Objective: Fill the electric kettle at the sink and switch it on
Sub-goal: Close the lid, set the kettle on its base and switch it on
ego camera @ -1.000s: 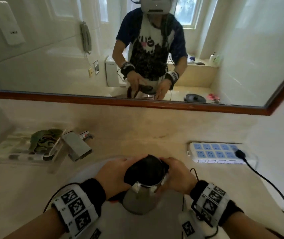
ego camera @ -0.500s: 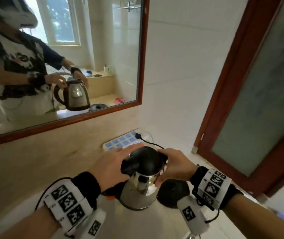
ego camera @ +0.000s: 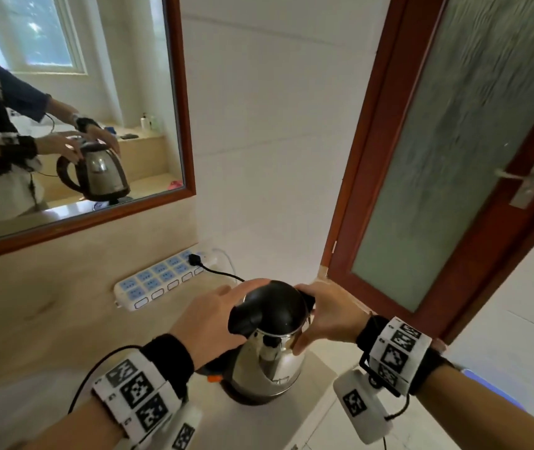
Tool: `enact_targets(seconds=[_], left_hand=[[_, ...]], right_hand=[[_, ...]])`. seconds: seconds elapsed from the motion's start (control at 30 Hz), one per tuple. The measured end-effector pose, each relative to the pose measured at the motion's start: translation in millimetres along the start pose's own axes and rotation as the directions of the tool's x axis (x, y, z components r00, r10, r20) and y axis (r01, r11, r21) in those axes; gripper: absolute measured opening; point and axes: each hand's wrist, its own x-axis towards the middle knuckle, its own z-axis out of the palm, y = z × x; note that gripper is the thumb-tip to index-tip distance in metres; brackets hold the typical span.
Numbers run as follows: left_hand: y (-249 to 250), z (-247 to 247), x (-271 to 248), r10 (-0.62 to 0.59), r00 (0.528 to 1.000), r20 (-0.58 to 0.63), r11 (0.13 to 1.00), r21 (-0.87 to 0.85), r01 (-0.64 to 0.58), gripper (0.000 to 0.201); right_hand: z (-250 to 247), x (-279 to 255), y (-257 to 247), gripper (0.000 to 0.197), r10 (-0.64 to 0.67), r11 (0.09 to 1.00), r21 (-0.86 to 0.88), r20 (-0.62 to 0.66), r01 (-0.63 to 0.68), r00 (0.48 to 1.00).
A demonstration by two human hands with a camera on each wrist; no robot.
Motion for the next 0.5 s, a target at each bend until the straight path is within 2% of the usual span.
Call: enact_targets(seconds=[0.37,0.5], left_hand=[[-23.6,18.3,-0.6,-0.193,0.981,0.014,0.981,-0.024,0.193,0.078],[-24.2,19.3,-2.3,-0.208,0.978,0.005,0.977,-0.042,0.208,0.078]], right_hand=[[19.9,41.0,14.8,0.069,-0.050,0.998,-0.031,0.121,0.054,0.991],[17.6,44.9,16.6,0.068,-0.045,0.998,-0.043,0.156,0.052,0.987]])
